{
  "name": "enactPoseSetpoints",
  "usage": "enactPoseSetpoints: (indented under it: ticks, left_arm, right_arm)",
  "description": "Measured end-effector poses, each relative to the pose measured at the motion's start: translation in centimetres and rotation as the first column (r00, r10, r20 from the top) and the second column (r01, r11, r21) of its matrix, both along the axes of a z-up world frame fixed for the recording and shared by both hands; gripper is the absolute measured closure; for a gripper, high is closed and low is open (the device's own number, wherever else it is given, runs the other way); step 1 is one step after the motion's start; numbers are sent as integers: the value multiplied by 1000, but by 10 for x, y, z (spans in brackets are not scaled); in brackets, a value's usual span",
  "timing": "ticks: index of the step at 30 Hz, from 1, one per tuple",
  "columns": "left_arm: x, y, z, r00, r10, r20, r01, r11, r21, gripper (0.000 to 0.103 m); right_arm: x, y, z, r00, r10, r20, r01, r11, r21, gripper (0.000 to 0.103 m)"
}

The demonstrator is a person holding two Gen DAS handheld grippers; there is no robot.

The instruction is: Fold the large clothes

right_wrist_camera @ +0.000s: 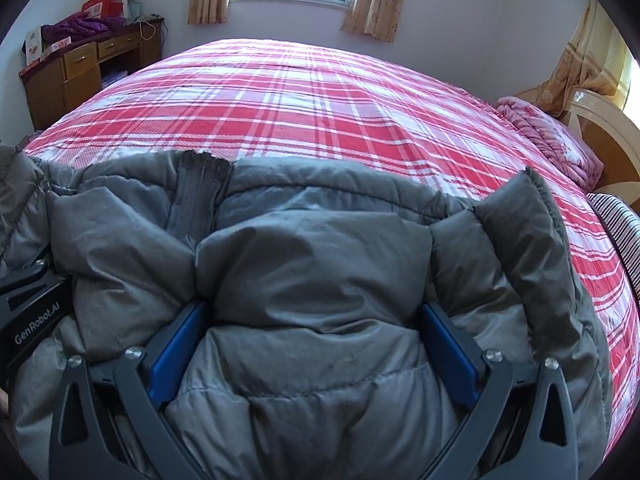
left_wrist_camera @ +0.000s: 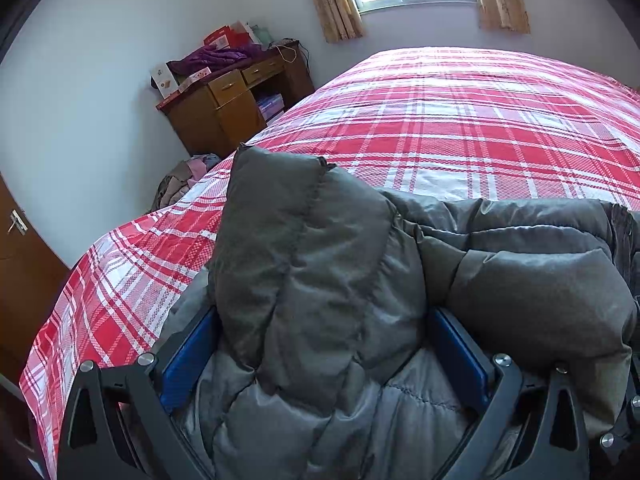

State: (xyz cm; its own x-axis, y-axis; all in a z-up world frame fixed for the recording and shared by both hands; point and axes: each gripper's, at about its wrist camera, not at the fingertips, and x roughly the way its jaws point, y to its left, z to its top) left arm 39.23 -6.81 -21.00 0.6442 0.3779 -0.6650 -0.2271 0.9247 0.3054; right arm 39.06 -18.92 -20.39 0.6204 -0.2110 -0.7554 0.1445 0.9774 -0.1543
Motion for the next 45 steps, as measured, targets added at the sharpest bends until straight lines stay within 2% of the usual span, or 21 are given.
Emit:
enactPoseSetpoints:
  ticks: [12,14,16,18,21,24,27,29,31,36,40,43,45]
  left_arm:
    - [0,-1,0,1000,-1,-4,1,1000,3,1]
    - [-1,2,4,999,-30,-25,29,999,-25,1]
    - [-13,15,18,994,-91,-54,86,992,-92,1]
    - [-39,32,42,994,-107,5,107,987,-120,1]
    - [-84,61,63,988,-96,118,112,983,-146,1]
    - [-98,79,45,994,-54,92,69,983,-170,1]
    - [-94,84,9,1000,-27,6,28,985,-169,1]
    - [-100,89,3,998,-21,62,33,978,-208,1]
    - [-101,91,1,997,-14,69,29,975,-220,1]
    - [-98,94,-3,998,-17,67,32,971,-238,1]
    - [-105,97,7,999,-17,36,25,976,-217,1]
    - [-138,112,29,991,3,132,26,976,-215,1]
    - [-159,127,36,985,31,172,3,980,-199,1]
  right_arm:
    - [1,1,-1,1000,1,-4,-1,1000,-6,0]
    - [1,0,-1,1000,2,-7,-2,1000,-2,0]
    - [0,-1,2,1000,6,-14,-6,1000,9,0]
    - [-13,-3,13,1000,16,-11,-16,999,29,0]
    - [-61,1,42,995,36,95,-42,997,58,0]
    - [-99,15,49,985,71,156,-78,996,41,0]
    - [-105,27,28,988,99,122,-101,995,9,0]
    - [-101,29,13,988,113,108,-114,993,7,0]
    - [-100,29,6,986,121,115,-122,993,3,0]
    - [-98,34,-1,986,124,109,-123,992,-17,0]
    - [-100,32,1,987,127,102,-127,992,-8,0]
    - [-107,25,13,987,134,89,-136,991,15,0]
    - [-132,23,30,982,130,134,-135,991,23,0]
